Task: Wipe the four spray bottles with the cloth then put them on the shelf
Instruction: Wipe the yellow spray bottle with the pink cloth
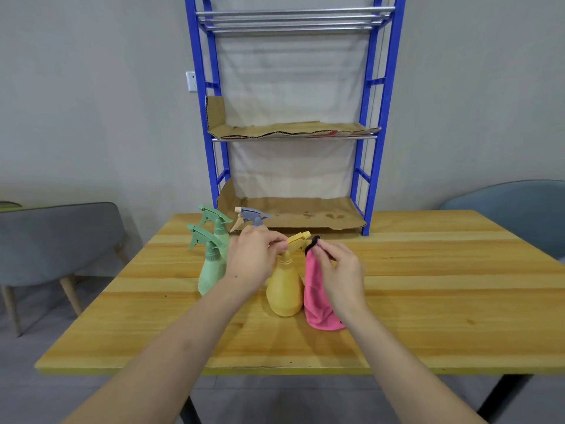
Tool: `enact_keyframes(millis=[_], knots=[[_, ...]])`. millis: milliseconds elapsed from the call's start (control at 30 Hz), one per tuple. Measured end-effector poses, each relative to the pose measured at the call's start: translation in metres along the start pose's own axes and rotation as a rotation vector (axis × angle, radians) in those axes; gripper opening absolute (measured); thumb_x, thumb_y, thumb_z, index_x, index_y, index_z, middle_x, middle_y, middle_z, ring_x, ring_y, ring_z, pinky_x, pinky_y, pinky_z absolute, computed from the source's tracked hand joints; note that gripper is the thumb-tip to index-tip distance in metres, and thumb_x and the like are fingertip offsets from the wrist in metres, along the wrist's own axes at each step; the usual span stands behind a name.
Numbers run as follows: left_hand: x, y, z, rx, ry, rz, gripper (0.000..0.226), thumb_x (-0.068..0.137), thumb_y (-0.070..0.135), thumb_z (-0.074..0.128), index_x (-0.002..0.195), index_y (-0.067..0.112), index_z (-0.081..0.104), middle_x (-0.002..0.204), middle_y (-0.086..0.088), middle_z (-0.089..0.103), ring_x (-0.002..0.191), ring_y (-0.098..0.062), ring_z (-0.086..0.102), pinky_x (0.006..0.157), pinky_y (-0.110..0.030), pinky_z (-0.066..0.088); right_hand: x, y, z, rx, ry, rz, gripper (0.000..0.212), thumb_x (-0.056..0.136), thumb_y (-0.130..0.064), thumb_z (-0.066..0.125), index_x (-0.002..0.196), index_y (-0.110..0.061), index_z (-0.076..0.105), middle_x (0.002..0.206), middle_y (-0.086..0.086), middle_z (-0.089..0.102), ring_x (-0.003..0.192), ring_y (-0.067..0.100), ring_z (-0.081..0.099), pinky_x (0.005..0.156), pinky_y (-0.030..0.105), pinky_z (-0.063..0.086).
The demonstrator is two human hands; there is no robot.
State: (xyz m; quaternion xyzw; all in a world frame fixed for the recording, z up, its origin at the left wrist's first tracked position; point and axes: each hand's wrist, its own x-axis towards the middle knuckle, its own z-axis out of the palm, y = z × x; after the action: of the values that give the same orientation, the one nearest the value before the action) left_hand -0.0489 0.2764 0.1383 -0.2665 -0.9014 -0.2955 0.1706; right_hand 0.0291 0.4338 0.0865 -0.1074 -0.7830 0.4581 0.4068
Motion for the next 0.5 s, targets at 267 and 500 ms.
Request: enact_keyframes(millis=[267,500], knots=[[-0.001,-0.006,0.006,0.034,-0.004,0.045,0.022,0.103,0.039,0.058,0.113,0.034,0.077,0.099,0.006,0.065,0.106,-0.019,0.052,0.086,-0.037,0.035,0.006,0.019,0.011,0.024,-0.226,-0.015,0.019,0.104,-0.019,0.058,0.099,-0.023,0.076,0.094,-0.013,0.071,0.091,0.004,0.063,0.079,0.02,0.047],[0.001,-0.009,0.008,0.044,-0.002,0.076,0.022,0.104,0.037,0.058,0.112,0.032,0.078,0.095,0.005,0.061,0.104,-0.018,0.054,0.086,-0.038,0.037,0.014,0.03,0.002,-0.215,-0.308,-0.129,0.024,0.107,-0.027,0.052,0.101,-0.019,0.074,0.093,-0.01,0.069,0.087,0.004,0.06,0.077,0.018,0.045]])
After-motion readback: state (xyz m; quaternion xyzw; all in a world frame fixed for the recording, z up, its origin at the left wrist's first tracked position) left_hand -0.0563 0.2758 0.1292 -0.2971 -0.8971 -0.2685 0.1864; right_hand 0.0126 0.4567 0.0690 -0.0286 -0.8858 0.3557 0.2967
